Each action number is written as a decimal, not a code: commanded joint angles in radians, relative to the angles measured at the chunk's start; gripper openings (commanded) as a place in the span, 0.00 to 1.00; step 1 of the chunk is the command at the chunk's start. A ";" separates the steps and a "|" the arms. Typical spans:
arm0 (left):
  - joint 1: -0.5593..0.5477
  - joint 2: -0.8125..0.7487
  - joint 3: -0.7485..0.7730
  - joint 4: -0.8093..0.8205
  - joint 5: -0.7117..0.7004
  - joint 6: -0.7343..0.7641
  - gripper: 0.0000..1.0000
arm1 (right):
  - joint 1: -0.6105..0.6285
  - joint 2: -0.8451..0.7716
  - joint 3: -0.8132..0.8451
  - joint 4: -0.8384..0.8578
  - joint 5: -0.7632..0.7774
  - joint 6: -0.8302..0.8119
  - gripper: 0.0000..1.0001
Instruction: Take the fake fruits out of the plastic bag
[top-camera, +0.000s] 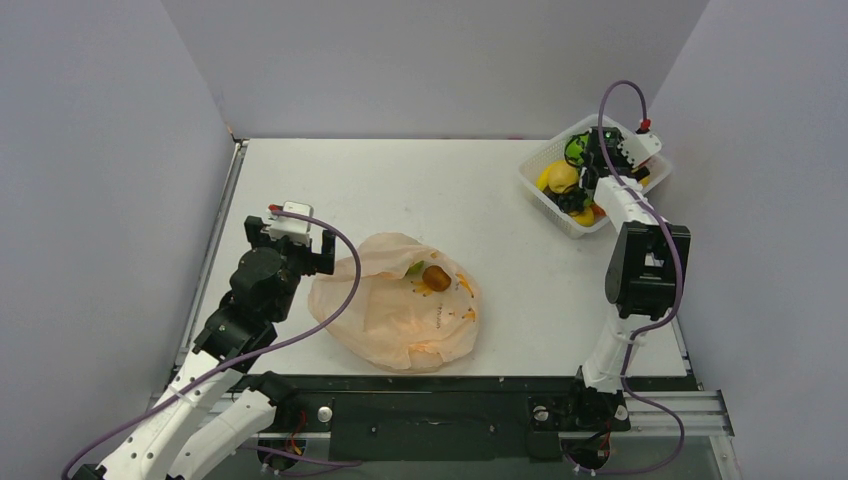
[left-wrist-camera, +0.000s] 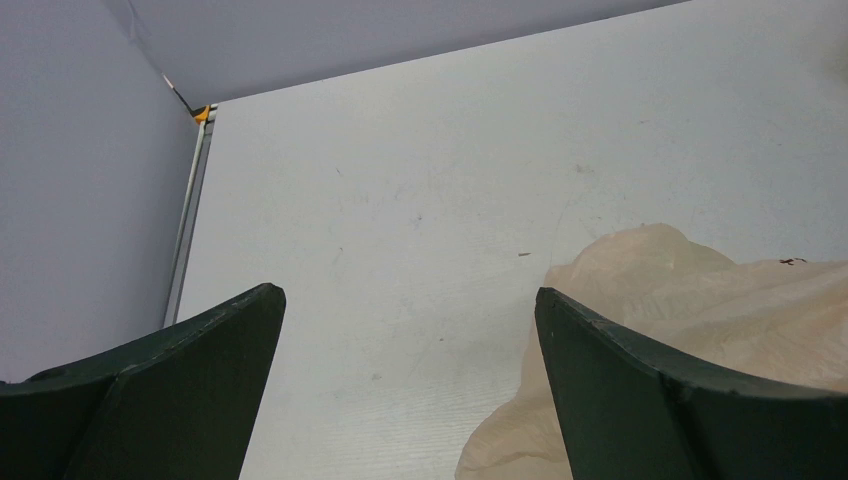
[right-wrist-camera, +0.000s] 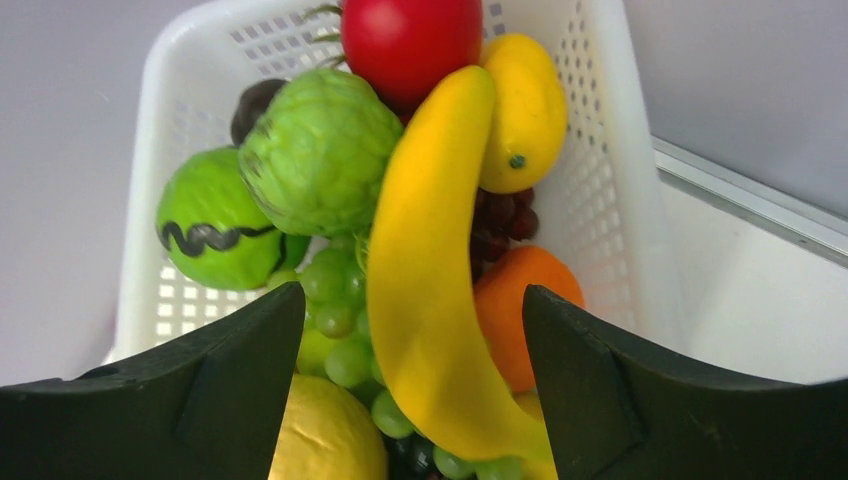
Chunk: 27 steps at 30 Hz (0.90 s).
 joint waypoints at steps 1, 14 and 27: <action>0.006 -0.016 0.028 0.012 0.009 -0.008 0.96 | 0.035 -0.141 -0.050 -0.007 0.034 -0.074 0.76; 0.010 -0.020 0.030 0.010 0.008 -0.011 0.96 | 0.317 -0.482 -0.328 0.003 0.098 -0.177 0.77; 0.015 -0.014 0.020 0.011 -0.030 -0.001 0.97 | 0.835 -0.751 -0.437 -0.033 -0.067 -0.455 0.68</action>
